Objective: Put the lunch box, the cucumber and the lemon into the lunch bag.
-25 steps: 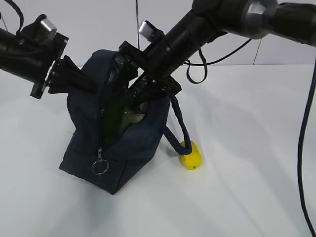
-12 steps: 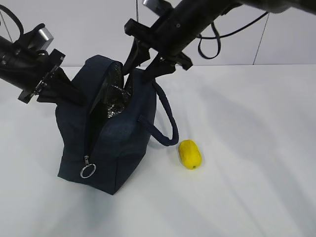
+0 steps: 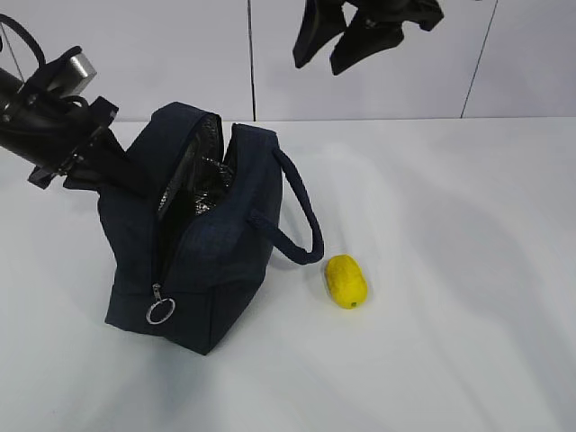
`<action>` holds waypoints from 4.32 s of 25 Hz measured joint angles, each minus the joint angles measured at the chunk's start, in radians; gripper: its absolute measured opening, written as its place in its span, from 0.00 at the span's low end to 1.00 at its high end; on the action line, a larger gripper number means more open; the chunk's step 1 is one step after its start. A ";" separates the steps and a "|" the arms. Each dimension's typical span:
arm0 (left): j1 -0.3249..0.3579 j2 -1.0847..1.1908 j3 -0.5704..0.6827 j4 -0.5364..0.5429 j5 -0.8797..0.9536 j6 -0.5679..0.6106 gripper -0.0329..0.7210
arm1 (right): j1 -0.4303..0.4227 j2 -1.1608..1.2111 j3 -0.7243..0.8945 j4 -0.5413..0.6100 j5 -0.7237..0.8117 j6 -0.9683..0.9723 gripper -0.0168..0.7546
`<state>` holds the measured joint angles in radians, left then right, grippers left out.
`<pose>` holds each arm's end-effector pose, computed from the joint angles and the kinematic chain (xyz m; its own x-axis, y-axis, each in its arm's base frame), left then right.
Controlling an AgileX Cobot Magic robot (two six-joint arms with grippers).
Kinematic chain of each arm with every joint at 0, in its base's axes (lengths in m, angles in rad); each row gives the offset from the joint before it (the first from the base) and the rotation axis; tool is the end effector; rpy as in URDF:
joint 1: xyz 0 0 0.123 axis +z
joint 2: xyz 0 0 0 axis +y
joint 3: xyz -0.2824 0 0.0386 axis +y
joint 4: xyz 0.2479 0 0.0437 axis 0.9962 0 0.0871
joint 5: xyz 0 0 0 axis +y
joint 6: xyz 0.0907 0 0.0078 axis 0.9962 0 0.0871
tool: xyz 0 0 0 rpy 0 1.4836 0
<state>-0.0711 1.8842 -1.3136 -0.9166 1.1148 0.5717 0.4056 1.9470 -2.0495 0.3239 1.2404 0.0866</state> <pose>0.3627 -0.0909 0.2200 -0.9679 0.1044 -0.2287 0.2366 0.6857 -0.6883 0.3807 0.1933 0.3656 -0.8750 -0.1746 -0.4516 -0.3549 0.8657 0.3529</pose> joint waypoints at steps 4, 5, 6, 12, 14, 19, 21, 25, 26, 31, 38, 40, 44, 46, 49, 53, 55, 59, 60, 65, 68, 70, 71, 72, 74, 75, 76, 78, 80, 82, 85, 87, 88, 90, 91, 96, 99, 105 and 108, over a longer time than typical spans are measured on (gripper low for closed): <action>0.000 0.000 0.000 0.019 -0.006 0.000 0.05 | 0.021 -0.099 0.156 -0.096 0.002 0.012 0.48; 0.000 0.000 0.000 0.021 -0.007 0.000 0.05 | 0.027 -0.124 0.197 -0.115 0.003 0.015 0.48; 0.000 0.000 0.000 0.021 -0.007 0.000 0.05 | 0.029 -0.148 0.229 -0.136 0.005 0.023 0.48; 0.000 0.000 0.000 0.058 0.011 0.000 0.05 | 0.033 -0.263 0.423 -0.261 0.005 0.094 0.48; 0.000 0.000 0.000 0.060 0.011 -0.004 0.05 | 0.033 -0.284 0.478 -0.291 0.005 0.131 0.48; 0.000 0.000 0.000 0.060 0.025 -0.008 0.05 | 0.033 -0.298 0.615 -0.310 -0.065 0.162 0.48; 0.000 0.000 0.000 0.061 0.045 -0.008 0.05 | 0.033 -0.298 0.664 -0.310 -0.119 0.164 0.48; 0.000 0.000 0.000 0.062 0.053 -0.008 0.05 | 0.033 -0.288 0.714 -0.324 -0.188 0.164 0.48; 0.000 0.000 0.000 0.062 0.055 -0.008 0.05 | 0.033 -0.279 0.717 -0.331 -0.195 0.164 0.48; 0.000 0.000 0.000 0.060 0.057 -0.008 0.05 | 0.033 -0.238 0.717 -0.413 -0.256 0.164 0.48; -0.004 0.000 0.000 0.104 0.057 -0.008 0.05 | 0.033 -0.170 0.717 -0.406 -0.286 0.164 0.48; -0.004 0.000 0.000 0.127 0.053 -0.012 0.05 | 0.033 -0.154 0.717 -0.391 -0.288 0.164 0.48; -0.004 0.000 0.000 0.159 0.043 -0.014 0.05 | 0.033 -0.126 0.717 -0.348 -0.306 0.164 0.48; -0.004 0.000 0.000 0.180 0.041 -0.016 0.05 | 0.033 -0.114 0.717 -0.318 -0.323 0.164 0.48; -0.004 0.000 0.000 0.218 0.033 -0.040 0.05 | 0.033 -0.095 0.717 -0.296 -0.350 0.164 0.48; -0.004 0.000 0.000 0.251 0.024 -0.065 0.05 | 0.033 -0.078 0.717 -0.274 -0.374 0.161 0.49; -0.004 0.000 0.000 0.255 0.021 -0.069 0.05 | 0.033 -0.068 0.717 -0.239 -0.390 0.143 0.54; -0.004 0.000 0.000 0.257 0.019 -0.071 0.05 | 0.033 -0.045 0.717 -0.181 -0.411 0.108 0.64; -0.004 0.000 0.000 0.257 0.019 -0.071 0.05 | 0.033 -0.038 0.717 -0.177 -0.415 0.104 0.65; -0.004 0.000 0.000 0.257 0.019 -0.075 0.05 | 0.033 -0.005 0.717 -0.177 -0.444 0.084 0.66; -0.004 0.000 0.000 0.257 0.019 -0.080 0.05 | 0.033 0.005 0.717 -0.174 -0.470 0.074 0.66; -0.004 0.000 0.000 0.257 0.019 -0.085 0.05 | 0.033 0.012 0.717 -0.173 -0.474 0.074 0.66; -0.004 0.000 0.000 0.257 0.019 -0.085 0.05 | 0.033 0.014 0.717 -0.170 -0.476 0.073 0.66; -0.004 0.000 0.000 0.257 0.019 -0.087 0.05 | 0.033 0.016 0.717 -0.169 -0.480 0.073 0.66; -0.004 0.000 0.000 0.257 0.019 -0.087 0.05 | 0.033 0.025 0.715 -0.166 -0.484 0.072 0.66; -0.004 0.000 0.000 0.257 0.019 -0.087 0.05 | 0.033 0.034 0.712 -0.163 -0.485 0.072 0.66; -0.004 0.000 0.000 0.257 0.019 -0.089 0.05 | 0.033 0.039 0.710 -0.159 -0.485 0.072 0.66; -0.004 0.000 0.000 0.257 0.019 -0.089 0.05 | 0.033 0.055 0.698 -0.142 -0.485 0.071 0.66; -0.004 0.000 0.000 0.257 0.019 -0.090 0.05 | 0.033 0.065 0.692 -0.125 -0.487 0.067 0.66; -0.004 0.000 0.000 0.257 0.019 -0.091 0.05 | 0.033 0.065 0.689 -0.110 -0.487 0.048 0.66; -0.004 0.000 0.000 0.257 0.019 -0.091 0.04 | 0.033 0.072 0.689 -0.097 -0.489 0.027 0.66; -0.004 0.000 0.000 0.257 0.019 -0.091 0.04 | 0.033 0.084 0.689 -0.091 -0.489 0.022 0.66; -0.004 0.000 0.000 0.257 0.019 -0.091 0.05 | 0.033 0.091 0.689 -0.085 -0.489 0.022 0.66; -0.004 0.000 0.000 0.257 0.021 -0.091 0.05 | 0.033 0.099 0.689 -0.077 -0.489 0.021 0.66; -0.004 0.000 0.000 0.257 0.021 -0.091 0.05 | 0.033 0.101 0.689 -0.075 -0.489 0.021 0.66; -0.004 0.000 0.000 0.257 0.024 -0.091 0.04 | 0.033 0.103 0.689 -0.073 -0.489 0.009 0.66; -0.004 0.000 0.000 0.257 0.024 -0.091 0.04 | 0.033 0.116 0.689 -0.072 -0.489 0.003 0.66; -0.004 0.000 0.000 0.257 0.027 -0.091 0.04 | 0.033 0.125 0.689 -0.071 -0.473 -0.002 0.66; -0.004 0.000 0.000 0.257 0.027 -0.091 0.04 | 0.033 0.127 0.689 -0.071 -0.472 -0.002 0.63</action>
<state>-0.0747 1.8842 -1.3136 -0.6596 1.1413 0.4805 0.4383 2.0738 -1.3602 0.2532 0.7685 0.0846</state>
